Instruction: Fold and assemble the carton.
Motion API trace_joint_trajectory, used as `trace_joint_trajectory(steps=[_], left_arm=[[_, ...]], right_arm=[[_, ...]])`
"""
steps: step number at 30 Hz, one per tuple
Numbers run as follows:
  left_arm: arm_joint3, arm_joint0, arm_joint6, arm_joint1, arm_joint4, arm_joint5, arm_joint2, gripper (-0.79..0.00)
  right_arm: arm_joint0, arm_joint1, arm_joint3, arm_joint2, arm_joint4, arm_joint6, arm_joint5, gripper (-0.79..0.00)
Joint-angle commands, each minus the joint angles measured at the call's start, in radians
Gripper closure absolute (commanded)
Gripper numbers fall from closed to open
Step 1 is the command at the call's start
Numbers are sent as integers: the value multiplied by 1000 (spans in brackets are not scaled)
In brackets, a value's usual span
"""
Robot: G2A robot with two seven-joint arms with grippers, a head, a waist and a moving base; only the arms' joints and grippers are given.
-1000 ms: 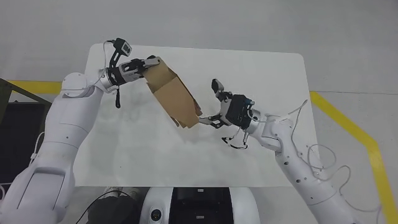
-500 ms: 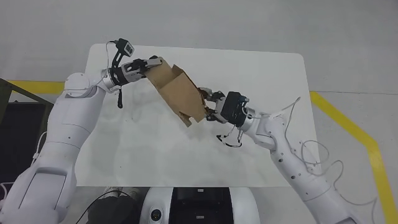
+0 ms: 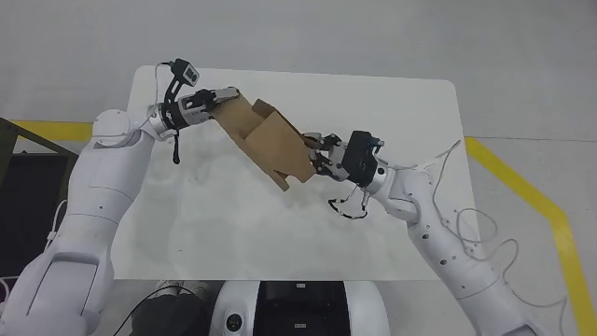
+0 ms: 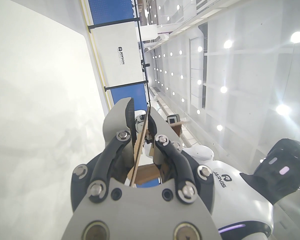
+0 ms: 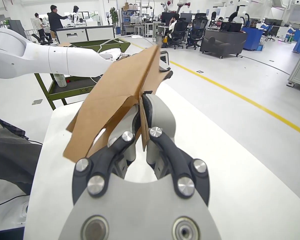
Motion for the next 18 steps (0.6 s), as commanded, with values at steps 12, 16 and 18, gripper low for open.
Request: trace_joint_trajectory(steps=[12,16,18], left_arm=[[31,16,-156,54,39,-29,-161,-785],[-17,31,-221,78,66,35,-201,-785],[-67,53,-251,89,76,66,-213,-785]], right_arm=[[37,27,15,69,17,196,-170,0],[58,39,16,86,-20,238,-249,0],[70,44,24,87,-29,250,-286,0]])
